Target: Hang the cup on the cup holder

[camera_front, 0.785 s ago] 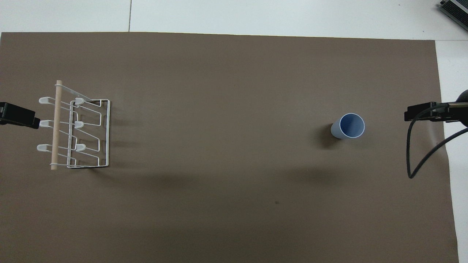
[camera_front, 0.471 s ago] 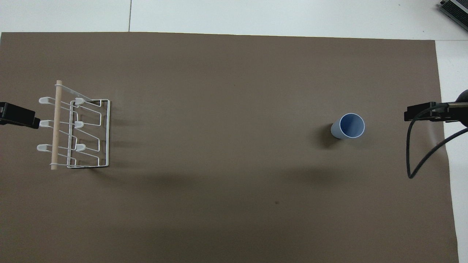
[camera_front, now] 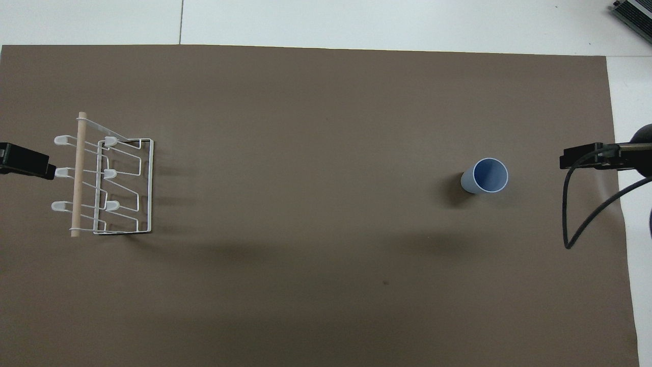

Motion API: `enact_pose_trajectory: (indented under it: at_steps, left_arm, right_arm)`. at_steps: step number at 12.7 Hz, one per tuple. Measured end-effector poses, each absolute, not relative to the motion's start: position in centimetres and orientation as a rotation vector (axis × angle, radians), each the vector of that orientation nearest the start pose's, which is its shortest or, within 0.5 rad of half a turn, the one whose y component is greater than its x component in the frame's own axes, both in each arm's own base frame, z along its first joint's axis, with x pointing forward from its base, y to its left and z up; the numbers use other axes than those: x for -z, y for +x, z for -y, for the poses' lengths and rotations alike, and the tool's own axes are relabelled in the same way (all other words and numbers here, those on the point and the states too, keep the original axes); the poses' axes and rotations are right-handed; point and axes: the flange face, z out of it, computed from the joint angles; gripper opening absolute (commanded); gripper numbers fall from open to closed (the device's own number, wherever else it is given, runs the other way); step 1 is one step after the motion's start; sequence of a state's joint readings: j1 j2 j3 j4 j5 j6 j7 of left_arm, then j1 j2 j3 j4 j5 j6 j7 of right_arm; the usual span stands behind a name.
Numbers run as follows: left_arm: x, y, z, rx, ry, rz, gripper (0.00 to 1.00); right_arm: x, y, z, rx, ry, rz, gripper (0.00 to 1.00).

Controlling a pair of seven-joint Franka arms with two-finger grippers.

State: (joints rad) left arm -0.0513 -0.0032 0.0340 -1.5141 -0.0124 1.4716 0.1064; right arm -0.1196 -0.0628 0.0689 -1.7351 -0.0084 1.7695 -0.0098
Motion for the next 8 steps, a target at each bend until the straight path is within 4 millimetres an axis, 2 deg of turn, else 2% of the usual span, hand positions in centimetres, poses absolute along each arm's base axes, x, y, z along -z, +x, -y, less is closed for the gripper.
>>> enact_pose_trajectory:
  at_steps: [5, 8]
  left_arm:
    - [-64.4, 54.3, 1.1, -0.061, -3.149, -0.196, 1.0]
    - [-64.4, 54.3, 1.1, -0.061, -3.149, -0.196, 1.0]
  right_arm:
    - [-56.5, 54.8, 2.7, 0.161, -3.154, -0.061, 1.0]
    - [-53.5, 54.8, 2.9, 0.18, -3.153, -0.065, 1.0]
